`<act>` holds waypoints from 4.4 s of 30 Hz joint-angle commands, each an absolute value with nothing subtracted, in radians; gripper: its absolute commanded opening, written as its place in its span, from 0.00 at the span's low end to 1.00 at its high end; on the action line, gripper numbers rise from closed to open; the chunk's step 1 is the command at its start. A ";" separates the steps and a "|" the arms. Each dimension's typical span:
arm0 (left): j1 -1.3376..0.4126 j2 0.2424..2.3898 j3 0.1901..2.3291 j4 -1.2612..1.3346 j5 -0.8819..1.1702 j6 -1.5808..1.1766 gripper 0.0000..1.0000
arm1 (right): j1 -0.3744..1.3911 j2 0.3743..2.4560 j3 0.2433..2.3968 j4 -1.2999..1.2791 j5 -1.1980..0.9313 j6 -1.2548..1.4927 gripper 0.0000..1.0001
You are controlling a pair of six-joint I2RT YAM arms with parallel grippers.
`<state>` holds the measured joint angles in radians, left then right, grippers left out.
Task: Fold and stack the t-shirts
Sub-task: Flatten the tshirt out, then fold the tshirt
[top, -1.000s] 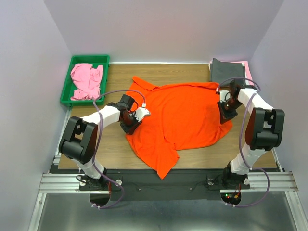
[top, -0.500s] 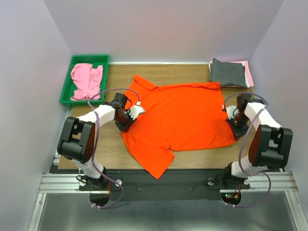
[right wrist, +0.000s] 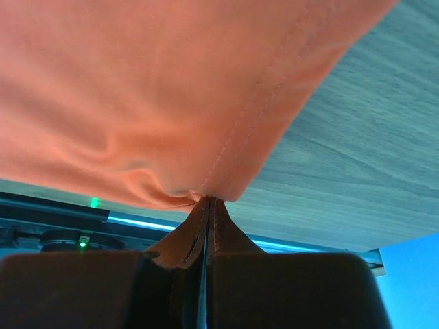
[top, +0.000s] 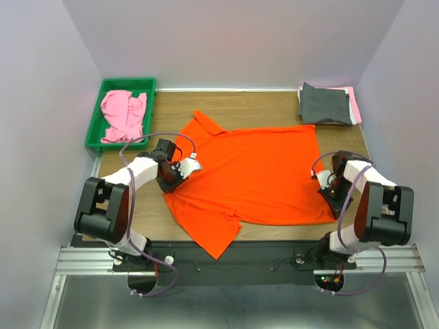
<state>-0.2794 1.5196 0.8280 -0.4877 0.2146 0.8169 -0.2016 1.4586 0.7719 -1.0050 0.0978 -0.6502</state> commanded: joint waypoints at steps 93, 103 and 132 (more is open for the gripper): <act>-0.069 2.318 2.025 -0.637 0.532 0.259 0.55 | -0.146 2.243 1.825 -0.819 -0.503 -0.364 0.01; -0.071 2.315 2.006 -0.655 0.571 0.261 0.44 | -0.146 2.246 1.838 -0.821 -0.500 -0.361 0.01; -0.060 2.263 2.271 -0.626 0.555 0.207 0.00 | -0.178 2.266 2.066 -0.824 -0.486 -0.359 0.01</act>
<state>-0.0700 2.3573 2.2898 -0.6281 0.5404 0.2131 -0.1703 2.2711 2.0464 -0.8352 -0.4824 -0.3573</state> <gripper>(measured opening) 0.030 0.020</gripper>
